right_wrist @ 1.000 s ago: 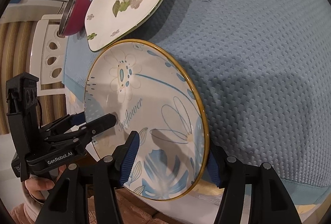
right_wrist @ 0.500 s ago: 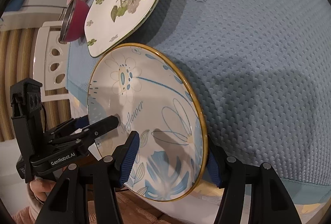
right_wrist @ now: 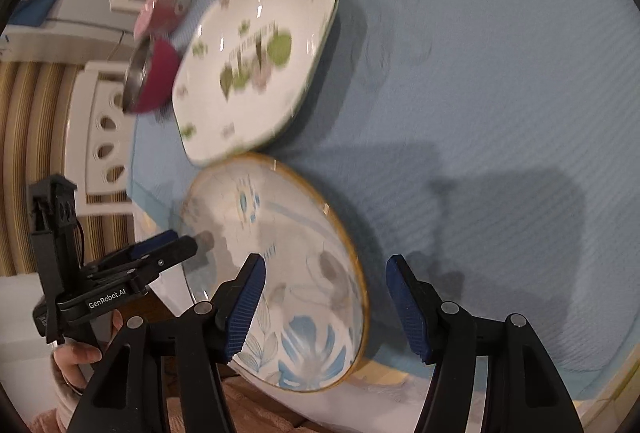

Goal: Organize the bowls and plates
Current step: 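Move the right gripper to the hexagonal forest plate rim and grasp it, then lift the hexagonal forest plate with the right gripper toward the Sunflower plate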

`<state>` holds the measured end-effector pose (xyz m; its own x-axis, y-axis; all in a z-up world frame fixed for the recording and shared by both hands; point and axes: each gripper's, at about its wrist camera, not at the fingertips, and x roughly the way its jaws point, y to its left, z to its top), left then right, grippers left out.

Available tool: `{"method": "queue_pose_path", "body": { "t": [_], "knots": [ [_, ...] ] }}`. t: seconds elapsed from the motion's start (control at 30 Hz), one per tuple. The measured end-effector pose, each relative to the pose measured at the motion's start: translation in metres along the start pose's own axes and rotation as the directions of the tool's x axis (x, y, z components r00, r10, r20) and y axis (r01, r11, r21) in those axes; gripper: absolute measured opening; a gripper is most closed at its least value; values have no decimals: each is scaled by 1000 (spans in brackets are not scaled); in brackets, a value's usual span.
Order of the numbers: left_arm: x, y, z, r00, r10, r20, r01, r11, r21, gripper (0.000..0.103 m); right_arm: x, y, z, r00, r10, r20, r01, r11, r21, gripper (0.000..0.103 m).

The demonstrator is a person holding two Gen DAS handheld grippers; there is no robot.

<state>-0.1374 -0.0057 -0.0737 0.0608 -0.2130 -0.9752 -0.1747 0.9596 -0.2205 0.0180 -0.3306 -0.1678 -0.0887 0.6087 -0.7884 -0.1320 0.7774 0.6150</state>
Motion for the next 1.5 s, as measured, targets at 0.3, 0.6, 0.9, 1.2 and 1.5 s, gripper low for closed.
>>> {"method": "queue_pose_path", "body": {
  "t": [0.3, 0.6, 0.9, 1.2, 1.5],
  "knots": [
    [-3, 12, 55, 998, -11, 67, 14, 999, -39, 64, -14, 12, 61, 994, 19, 105, -18, 1000, -6, 61],
    [20, 4, 84, 998, -25, 58, 29, 997, -70, 64, 12, 23, 112, 993, -38, 109, 41, 999, -26, 61],
    [32, -3, 103, 996, -47, 74, 51, 997, -61, 60, 38, 17, 134, 996, -39, 74, 40, 999, -9, 61],
    [46, -25, 119, 996, -17, 93, 19, 1000, -25, 53, 44, 8, 142, 996, 57, 67, -56, 998, -6, 78],
    [59, -49, 124, 994, 11, 106, -10, 1000, -13, 53, 58, 32, 146, 1000, 0, 24, 3, 995, -103, 103]
  ]
}}
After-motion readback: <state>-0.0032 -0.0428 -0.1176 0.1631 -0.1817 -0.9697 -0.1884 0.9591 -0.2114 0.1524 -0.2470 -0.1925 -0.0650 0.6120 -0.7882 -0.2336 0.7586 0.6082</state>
